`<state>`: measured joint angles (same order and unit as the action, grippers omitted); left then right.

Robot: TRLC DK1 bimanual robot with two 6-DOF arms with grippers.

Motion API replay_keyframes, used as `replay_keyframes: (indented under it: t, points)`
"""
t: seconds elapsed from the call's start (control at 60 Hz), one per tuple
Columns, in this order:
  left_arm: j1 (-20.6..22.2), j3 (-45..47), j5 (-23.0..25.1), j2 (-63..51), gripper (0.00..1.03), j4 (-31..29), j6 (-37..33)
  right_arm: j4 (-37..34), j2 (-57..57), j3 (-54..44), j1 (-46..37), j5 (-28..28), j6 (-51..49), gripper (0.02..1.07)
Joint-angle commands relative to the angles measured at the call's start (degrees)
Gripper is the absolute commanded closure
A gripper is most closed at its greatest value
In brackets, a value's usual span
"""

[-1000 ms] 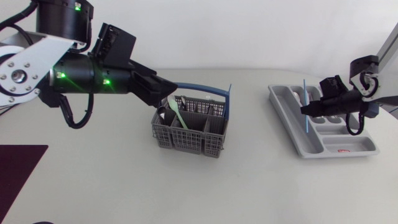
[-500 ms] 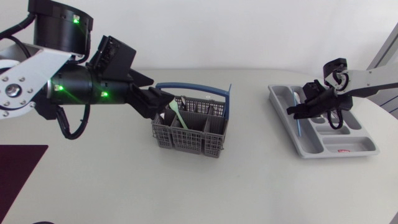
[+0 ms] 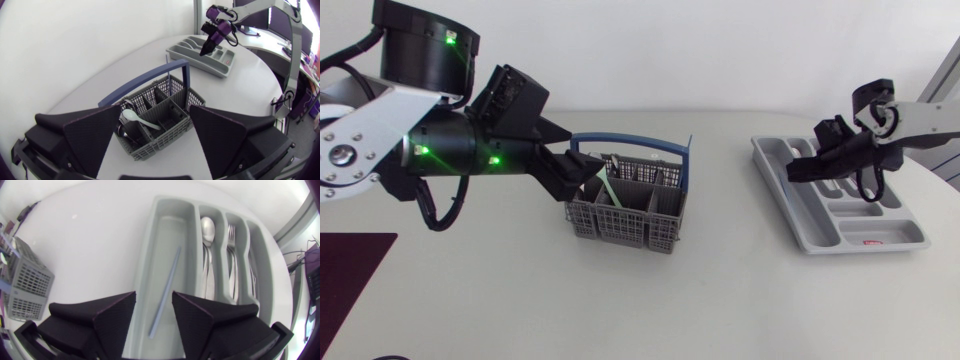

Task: Unload the cutlery basket into the drawer organizer.

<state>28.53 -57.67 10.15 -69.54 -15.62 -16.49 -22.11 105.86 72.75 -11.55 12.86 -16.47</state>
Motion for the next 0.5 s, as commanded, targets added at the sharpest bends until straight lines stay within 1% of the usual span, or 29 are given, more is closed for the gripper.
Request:
replay_keyframes:
  t: [0.0, 0.067, 0.2, 0.267, 0.333, 0.483]
  points:
    - [0.82, 2.03, -0.4, 0.98, 0.09, -0.29, -1.26, 0.31, -5.58, -2.88, 2.41, 3.05, -0.05, 0.4]
    - [1.52, 2.21, -0.84, 0.9, 0.09, -0.29, -1.44, 0.49, -8.31, -4.64, 4.34, 7.44, -0.93, 0.4]
    - [2.58, 2.47, -1.28, 0.9, 0.09, -0.29, -1.53, 3.21, -11.47, -7.27, 8.91, 11.22, -0.93, 0.4]
    - [3.11, 2.65, -1.89, 0.98, 0.09, -0.38, -1.88, 4.18, -11.56, -7.71, 11.38, 12.1, -0.76, 0.4]
    - [3.63, 2.83, -1.98, 1.16, 0.09, -0.64, -2.14, 6.64, -11.47, -8.41, 13.92, 12.98, -0.58, 0.4]
    - [4.42, 3.7, -2.42, 1.77, 0.09, -0.73, -3.11, 9.89, -10.06, -7.98, 19.11, 13.24, -0.49, 0.4]
